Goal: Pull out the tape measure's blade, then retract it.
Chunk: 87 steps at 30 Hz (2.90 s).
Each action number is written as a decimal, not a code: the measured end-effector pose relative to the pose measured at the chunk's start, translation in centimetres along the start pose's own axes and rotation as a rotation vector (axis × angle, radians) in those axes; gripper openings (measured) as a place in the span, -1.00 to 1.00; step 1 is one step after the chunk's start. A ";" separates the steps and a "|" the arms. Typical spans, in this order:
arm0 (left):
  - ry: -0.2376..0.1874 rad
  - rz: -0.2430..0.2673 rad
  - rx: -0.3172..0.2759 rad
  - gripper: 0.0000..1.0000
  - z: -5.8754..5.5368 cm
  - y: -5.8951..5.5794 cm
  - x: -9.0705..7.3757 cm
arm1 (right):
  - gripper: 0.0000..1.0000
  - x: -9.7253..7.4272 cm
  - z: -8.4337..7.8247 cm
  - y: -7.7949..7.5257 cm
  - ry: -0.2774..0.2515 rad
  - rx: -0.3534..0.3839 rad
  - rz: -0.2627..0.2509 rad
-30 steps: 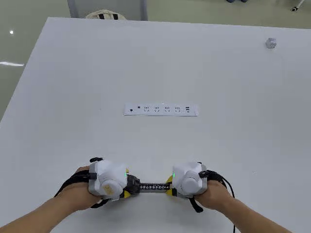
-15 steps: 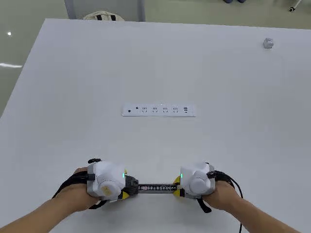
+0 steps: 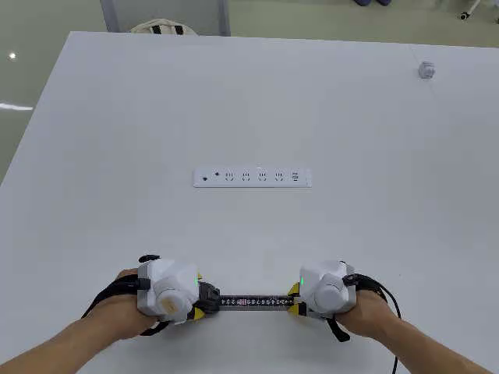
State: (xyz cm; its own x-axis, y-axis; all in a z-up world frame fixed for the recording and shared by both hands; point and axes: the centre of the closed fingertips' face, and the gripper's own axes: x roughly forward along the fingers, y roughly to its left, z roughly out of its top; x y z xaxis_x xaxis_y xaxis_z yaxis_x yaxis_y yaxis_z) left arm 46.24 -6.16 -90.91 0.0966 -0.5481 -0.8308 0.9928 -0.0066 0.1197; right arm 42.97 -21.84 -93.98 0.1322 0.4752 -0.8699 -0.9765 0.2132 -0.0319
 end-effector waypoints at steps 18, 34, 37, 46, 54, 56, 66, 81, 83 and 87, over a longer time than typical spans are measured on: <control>0.005 -0.004 0.002 -0.32 0.0 0.0 0.0 | -0.77 -1.5 -2.2 -0.1 0.017 0.008 -0.009; 0.008 -0.008 0.004 -0.32 0.1 -0.1 0.0 | -0.77 -2.5 -4.2 -0.2 0.034 0.021 -0.012; 0.008 -0.008 0.005 -0.32 0.0 0.0 0.0 | -0.77 -2.8 -4.6 -0.3 0.037 0.025 -0.012; 0.009 -0.008 0.006 -0.32 0.0 0.0 0.0 | -0.77 -3.4 -5.8 -0.3 0.047 0.033 -0.015; 0.010 -0.008 0.006 -0.32 0.1 0.0 -0.1 | -0.77 -4.0 -6.5 -0.2 0.053 0.038 -0.016; 0.010 -0.008 0.005 -0.32 0.0 0.0 -0.1 | -0.77 -4.2 -6.8 -0.2 0.055 0.038 -0.016; 0.009 -0.009 0.004 -0.32 0.0 0.0 0.0 | -0.77 -4.7 -8.0 -0.2 0.066 0.036 -0.023; 0.007 -0.006 0.015 -0.31 0.0 -0.1 0.1 | -0.74 -4.7 -8.0 -0.3 0.096 0.016 -0.017; 0.007 -0.005 0.018 -0.31 0.0 -0.1 0.1 | -0.74 -4.8 -8.0 -0.3 0.098 0.026 -0.018; 0.005 -0.003 0.022 -0.31 0.0 -0.1 0.1 | -0.72 -4.7 -8.1 -0.3 0.110 0.000 -0.013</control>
State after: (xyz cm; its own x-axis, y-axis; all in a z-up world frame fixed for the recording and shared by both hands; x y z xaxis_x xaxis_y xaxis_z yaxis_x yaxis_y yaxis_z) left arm 46.16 -6.23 -90.96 0.0940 -0.5440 -0.8338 0.9913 -0.0263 0.1289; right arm 41.26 -30.99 -93.88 0.1250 0.3756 -0.9183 -0.9748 0.2187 -0.0433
